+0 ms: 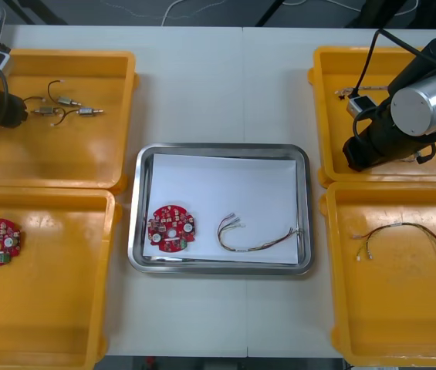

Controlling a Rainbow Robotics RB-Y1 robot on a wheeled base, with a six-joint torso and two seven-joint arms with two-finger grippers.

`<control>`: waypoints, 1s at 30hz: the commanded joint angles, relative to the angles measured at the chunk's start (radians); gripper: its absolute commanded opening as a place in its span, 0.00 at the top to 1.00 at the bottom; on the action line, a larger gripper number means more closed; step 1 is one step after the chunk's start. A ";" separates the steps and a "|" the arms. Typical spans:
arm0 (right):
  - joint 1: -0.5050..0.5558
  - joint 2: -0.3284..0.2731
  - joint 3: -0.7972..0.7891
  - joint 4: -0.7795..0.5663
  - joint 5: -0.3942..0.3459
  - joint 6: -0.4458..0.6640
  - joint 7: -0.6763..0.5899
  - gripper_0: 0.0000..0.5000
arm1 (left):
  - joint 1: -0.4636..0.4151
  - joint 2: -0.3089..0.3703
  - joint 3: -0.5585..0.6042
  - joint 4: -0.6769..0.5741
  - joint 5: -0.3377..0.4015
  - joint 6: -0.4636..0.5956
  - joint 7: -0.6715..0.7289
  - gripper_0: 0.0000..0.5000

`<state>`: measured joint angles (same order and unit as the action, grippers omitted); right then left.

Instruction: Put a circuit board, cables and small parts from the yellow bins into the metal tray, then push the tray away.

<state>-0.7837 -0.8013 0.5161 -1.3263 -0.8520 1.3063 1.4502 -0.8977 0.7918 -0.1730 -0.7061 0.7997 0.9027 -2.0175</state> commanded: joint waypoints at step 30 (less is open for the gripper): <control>-0.083 -0.041 -0.166 0.002 0.044 -0.059 -0.002 1.00 | 0.011 0.055 0.070 -0.107 0.076 0.171 -0.061 1.00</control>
<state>-0.8148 -0.8071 0.3846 -1.3170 -0.8278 1.2747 1.4502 -0.8944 0.7973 -0.1538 -0.7616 0.8834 1.0382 -2.0175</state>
